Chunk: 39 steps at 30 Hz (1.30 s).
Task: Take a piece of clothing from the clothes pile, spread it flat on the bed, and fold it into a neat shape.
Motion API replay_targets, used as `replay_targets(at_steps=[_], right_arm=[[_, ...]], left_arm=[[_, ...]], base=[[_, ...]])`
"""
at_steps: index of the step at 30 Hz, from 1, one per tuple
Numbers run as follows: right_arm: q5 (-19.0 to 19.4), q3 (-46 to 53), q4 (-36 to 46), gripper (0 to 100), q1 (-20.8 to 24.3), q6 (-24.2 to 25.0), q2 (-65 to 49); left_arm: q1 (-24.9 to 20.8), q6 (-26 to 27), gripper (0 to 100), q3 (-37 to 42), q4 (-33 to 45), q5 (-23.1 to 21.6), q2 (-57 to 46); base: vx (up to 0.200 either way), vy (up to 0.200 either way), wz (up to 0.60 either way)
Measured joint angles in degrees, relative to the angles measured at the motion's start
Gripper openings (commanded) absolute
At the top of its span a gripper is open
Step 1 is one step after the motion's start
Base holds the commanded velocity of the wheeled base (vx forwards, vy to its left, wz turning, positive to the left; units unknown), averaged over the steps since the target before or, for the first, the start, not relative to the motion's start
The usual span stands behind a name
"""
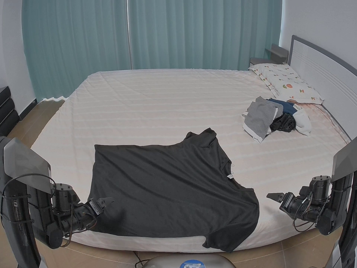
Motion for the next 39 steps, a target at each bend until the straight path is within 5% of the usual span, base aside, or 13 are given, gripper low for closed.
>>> replay_targets(at_steps=[7,15,26,39], right_arm=[[0.0,0.3,0.0,100,0.2,0.0,0.8],[0.0,0.5,0.0,100,0.6,-0.2,1.6],[0.0,0.4,0.0,100,0.9,-0.6,2.4],[0.0,0.3,0.0,100,1.0,-1.3,3.2]], left_arm=[[8.1,17.2,100,2.6,0.7,-9.4,0.1],[12.7,35.4,100,3.8,2.4,-12.7,4.3],[16.5,41.4,100,3.9,7.0,-12.4,9.3],[17.5,42.0,100,3.2,1.4,-12.9,13.0]], base=[[0.000,0.000,0.00],[0.000,0.000,0.00],[0.000,0.000,0.00],[0.000,0.000,0.00]])
